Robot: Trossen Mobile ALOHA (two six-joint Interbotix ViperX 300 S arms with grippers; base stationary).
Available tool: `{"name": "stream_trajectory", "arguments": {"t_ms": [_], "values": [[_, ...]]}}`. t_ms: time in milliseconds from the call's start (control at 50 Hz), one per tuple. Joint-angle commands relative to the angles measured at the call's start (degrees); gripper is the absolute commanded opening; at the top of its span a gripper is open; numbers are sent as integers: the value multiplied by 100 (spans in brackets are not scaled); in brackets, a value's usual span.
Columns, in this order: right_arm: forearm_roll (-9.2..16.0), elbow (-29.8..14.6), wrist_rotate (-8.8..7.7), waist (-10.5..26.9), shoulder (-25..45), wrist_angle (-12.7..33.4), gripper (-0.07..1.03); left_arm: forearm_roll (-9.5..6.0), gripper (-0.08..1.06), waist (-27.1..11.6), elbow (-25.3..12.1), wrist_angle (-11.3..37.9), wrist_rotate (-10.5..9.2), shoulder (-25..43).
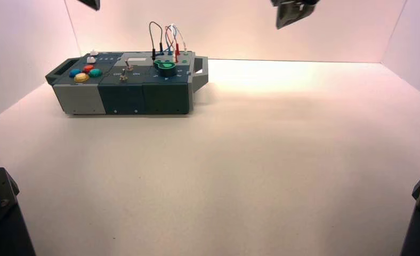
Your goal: Move the box to the left.
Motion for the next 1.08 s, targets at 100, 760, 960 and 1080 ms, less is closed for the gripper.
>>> {"name": "stream_trajectory", "arguments": {"t_ms": [100, 760, 960, 1080], "values": [[0, 114, 26, -229, -316, -501, 0, 0, -3, -62, 650, -396, -35, -703], [-18, 598, 18, -580, -668, -2294, 0, -44, -3, -9, 1441, -2760, -35, -466], [0, 633, 18, -747, -756, -2514, 0, -44, -3, 167, 1450, -2892, -35, -457], [9, 633, 18, -932, -756, -2540, 0, -53, -3, 237, 1477, -3032, -35, -563]]}}
